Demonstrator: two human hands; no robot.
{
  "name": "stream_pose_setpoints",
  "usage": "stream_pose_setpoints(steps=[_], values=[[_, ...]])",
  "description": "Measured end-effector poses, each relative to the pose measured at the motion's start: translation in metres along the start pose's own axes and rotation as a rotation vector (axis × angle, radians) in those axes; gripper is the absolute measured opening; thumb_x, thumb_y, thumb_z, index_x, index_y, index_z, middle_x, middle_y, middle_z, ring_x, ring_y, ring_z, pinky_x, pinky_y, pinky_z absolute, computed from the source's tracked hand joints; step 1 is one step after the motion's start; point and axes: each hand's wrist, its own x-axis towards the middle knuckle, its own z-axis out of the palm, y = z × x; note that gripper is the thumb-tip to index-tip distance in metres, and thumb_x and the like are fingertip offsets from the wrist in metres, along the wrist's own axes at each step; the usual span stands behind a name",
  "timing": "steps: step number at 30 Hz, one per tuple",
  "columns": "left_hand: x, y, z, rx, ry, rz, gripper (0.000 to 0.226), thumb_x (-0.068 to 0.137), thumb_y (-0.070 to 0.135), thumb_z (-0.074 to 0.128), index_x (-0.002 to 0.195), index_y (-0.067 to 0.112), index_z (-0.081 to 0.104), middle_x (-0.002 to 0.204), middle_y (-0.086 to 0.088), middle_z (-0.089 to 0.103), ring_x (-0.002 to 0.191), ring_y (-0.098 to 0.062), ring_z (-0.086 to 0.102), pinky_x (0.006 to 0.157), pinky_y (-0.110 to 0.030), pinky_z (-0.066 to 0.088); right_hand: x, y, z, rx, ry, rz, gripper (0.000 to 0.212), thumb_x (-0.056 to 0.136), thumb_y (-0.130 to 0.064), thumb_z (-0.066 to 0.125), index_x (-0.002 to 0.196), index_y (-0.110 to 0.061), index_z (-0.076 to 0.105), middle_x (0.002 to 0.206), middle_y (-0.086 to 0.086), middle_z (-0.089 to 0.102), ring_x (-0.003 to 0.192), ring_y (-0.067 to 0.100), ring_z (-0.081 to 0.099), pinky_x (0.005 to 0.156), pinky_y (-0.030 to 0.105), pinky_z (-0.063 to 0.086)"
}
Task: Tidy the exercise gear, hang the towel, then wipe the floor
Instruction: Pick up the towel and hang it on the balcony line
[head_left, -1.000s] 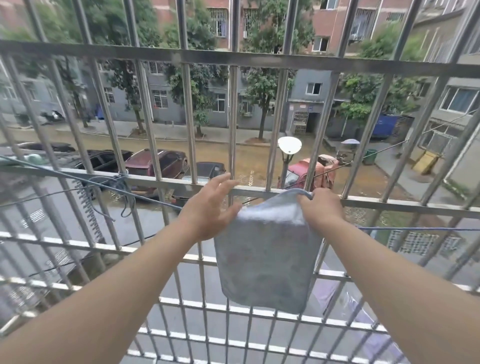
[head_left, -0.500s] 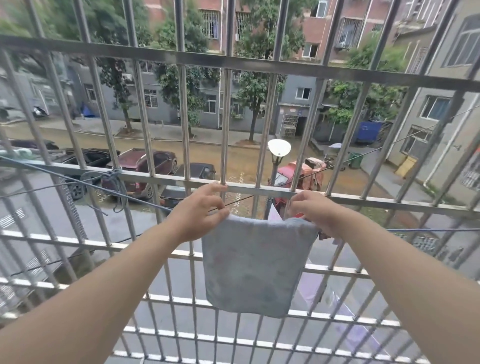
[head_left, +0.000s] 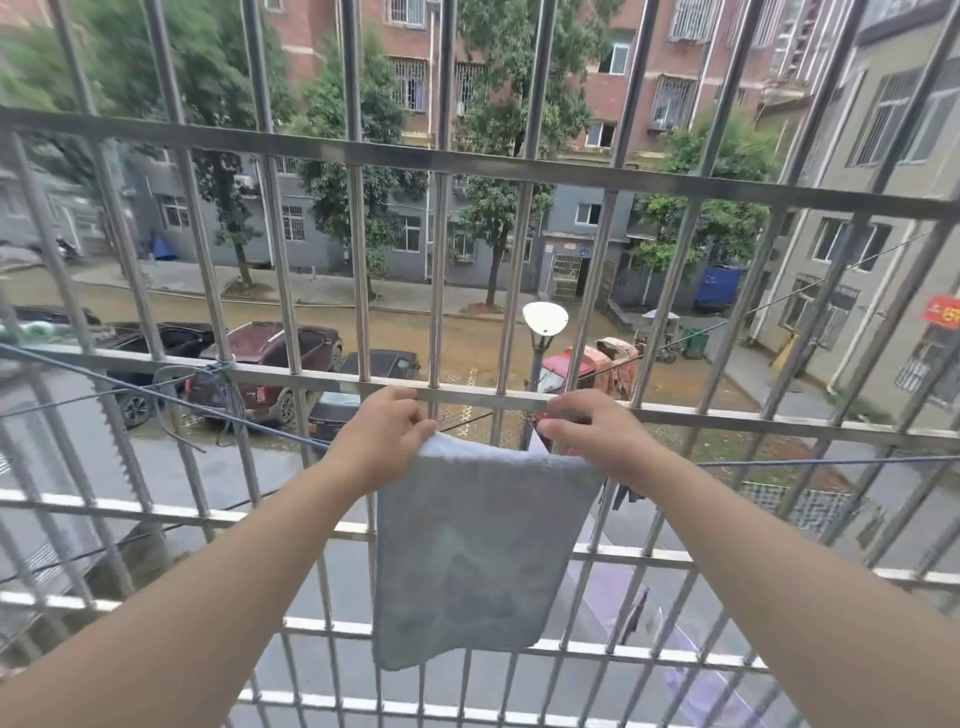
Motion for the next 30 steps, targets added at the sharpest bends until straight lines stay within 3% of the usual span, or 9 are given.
stream_pose_setpoints(steps=[4,6,8,13,17,20,23,26,30], values=[[0.006,0.003,0.002,0.071,-0.014,-0.059,0.018,0.098,0.037,0.055,0.086,0.026,0.062,0.135,0.006,0.051,0.125,-0.015,0.047,0.103,-0.035,0.039,-0.004,0.000,0.005,-0.111,-0.186,-0.049,0.012,0.080,-0.033,0.078,0.089,-0.026,0.077,0.113,-0.007,0.068,0.109,0.012,0.061,0.083,0.021,0.045],[0.005,0.001,0.002,0.042,-0.048,-0.049,0.018,0.097,0.040,0.055,0.088,0.028,0.065,0.135,0.013,0.052,0.119,-0.012,0.051,0.103,-0.039,0.042,-0.002,0.005,0.004,-0.071,-0.207,-0.021,0.008,0.081,-0.026,0.077,0.082,-0.019,0.078,0.110,0.003,0.072,0.108,0.019,0.064,0.083,0.025,0.050],[0.003,-0.001,-0.001,-0.008,-0.066,-0.018,0.019,0.092,0.048,0.056,0.088,0.033,0.068,0.132,0.023,0.053,0.115,-0.006,0.054,0.101,-0.040,0.044,-0.001,0.007,0.003,0.003,-0.210,0.004,0.010,0.083,-0.023,0.076,0.082,-0.013,0.078,0.108,0.010,0.073,0.106,0.024,0.066,0.089,0.035,0.053],[-0.007,-0.008,-0.002,-0.011,-0.082,0.124,0.027,0.080,0.060,0.060,0.080,0.036,0.072,0.132,0.026,0.055,0.130,0.002,0.042,0.110,-0.040,0.034,0.005,0.012,0.009,-0.009,-0.073,0.061,0.012,0.086,-0.033,0.074,0.082,-0.022,0.077,0.089,-0.001,0.074,0.088,0.016,0.067,0.078,0.030,0.052],[-0.005,-0.008,-0.002,-0.029,-0.061,0.109,0.021,0.088,0.048,0.066,0.074,0.031,0.069,0.133,0.026,0.054,0.127,0.000,0.046,0.108,-0.042,0.038,0.008,0.012,0.015,-0.061,-0.005,0.071,0.012,0.088,-0.036,0.070,0.086,-0.026,0.076,0.092,-0.007,0.072,0.090,0.011,0.064,0.081,0.032,0.052],[-0.002,-0.007,0.001,-0.018,-0.037,0.047,0.022,0.091,0.047,0.062,0.076,0.032,0.065,0.132,0.027,0.052,0.118,-0.004,0.053,0.101,-0.039,0.043,0.006,0.011,0.015,0.010,-0.046,0.061,0.014,0.085,-0.039,0.071,0.089,-0.027,0.076,0.096,-0.005,0.072,0.093,0.014,0.067,0.086,0.036,0.055],[0.004,-0.002,0.003,0.044,-0.011,-0.040,0.021,0.094,0.047,0.058,0.084,0.031,0.067,0.133,0.022,0.053,0.116,-0.009,0.054,0.096,-0.034,0.043,0.003,0.010,0.012,0.070,-0.115,0.061,0.012,0.076,-0.031,0.075,0.080,-0.021,0.077,0.102,0.001,0.073,0.097,0.020,0.068,0.087,0.040,0.055],[0.009,0.004,0.003,0.098,-0.010,-0.104,0.023,0.096,0.046,0.056,0.093,0.028,0.070,0.132,0.018,0.054,0.119,-0.009,0.053,0.094,-0.031,0.041,-0.001,0.012,0.009,0.044,-0.190,0.056,0.011,0.079,-0.017,0.069,0.072,-0.012,0.076,0.105,0.007,0.074,0.100,0.023,0.069,0.082,0.035,0.057],[0.005,0.002,-0.001,0.007,-0.068,-0.073,0.024,0.089,0.054,0.061,0.086,0.033,0.071,0.127,0.026,0.056,0.114,-0.004,0.055,0.095,-0.032,0.042,0.003,0.019,0.012,0.066,-0.096,0.095,0.015,0.086,-0.012,0.066,0.074,-0.009,0.075,0.098,0.003,0.074,0.094,0.022,0.069,0.074,0.033,0.055]])
